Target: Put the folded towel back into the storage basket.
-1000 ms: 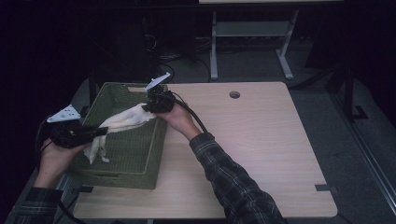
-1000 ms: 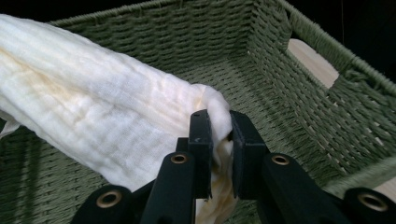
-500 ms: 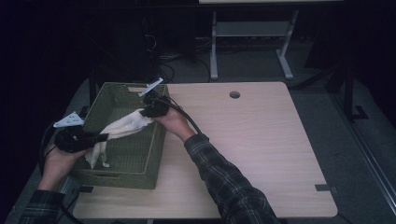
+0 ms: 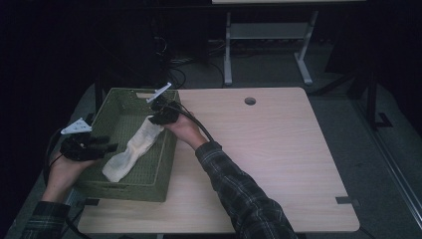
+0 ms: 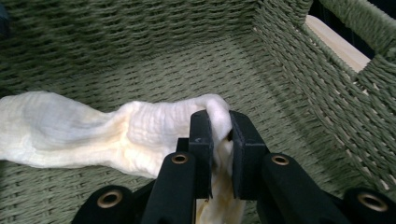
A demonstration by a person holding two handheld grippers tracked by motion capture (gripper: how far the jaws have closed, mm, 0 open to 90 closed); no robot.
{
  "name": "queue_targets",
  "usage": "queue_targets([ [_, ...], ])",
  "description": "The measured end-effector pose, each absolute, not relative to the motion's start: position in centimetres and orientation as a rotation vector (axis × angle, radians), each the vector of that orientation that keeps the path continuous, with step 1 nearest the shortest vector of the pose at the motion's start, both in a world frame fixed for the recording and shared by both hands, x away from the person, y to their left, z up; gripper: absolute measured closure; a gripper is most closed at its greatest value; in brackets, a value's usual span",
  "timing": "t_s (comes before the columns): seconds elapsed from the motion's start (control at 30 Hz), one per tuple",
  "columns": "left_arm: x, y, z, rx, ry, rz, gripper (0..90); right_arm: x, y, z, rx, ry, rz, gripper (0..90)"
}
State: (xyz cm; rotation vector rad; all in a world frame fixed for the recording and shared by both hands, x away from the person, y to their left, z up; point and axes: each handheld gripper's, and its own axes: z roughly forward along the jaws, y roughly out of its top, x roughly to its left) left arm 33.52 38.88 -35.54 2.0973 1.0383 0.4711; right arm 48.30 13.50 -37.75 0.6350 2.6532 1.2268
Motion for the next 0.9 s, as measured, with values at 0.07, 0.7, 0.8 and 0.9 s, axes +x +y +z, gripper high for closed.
queue_targets([
  [0.07,33.6,38.6,-35.5,2.095,1.037,0.468,43.6,48.4,13.5,-37.7,0.635,2.652,1.224,80.3],
  [0.7,33.6,37.9,-34.1,2.041,1.021,0.47,34.1,49.2,12.4,-36.3,0.699,2.582,1.229,60.9],
  [0.8,33.7,37.4,-33.6,2.025,1.013,0.467,32.5,49.4,10.7,-35.3,0.732,2.549,1.255,53.7],
  [0.9,33.8,36.7,-33.1,2.022,1.007,0.466,31.0,49.4,9.1,-34.7,0.763,2.529,1.279,48.6],
])
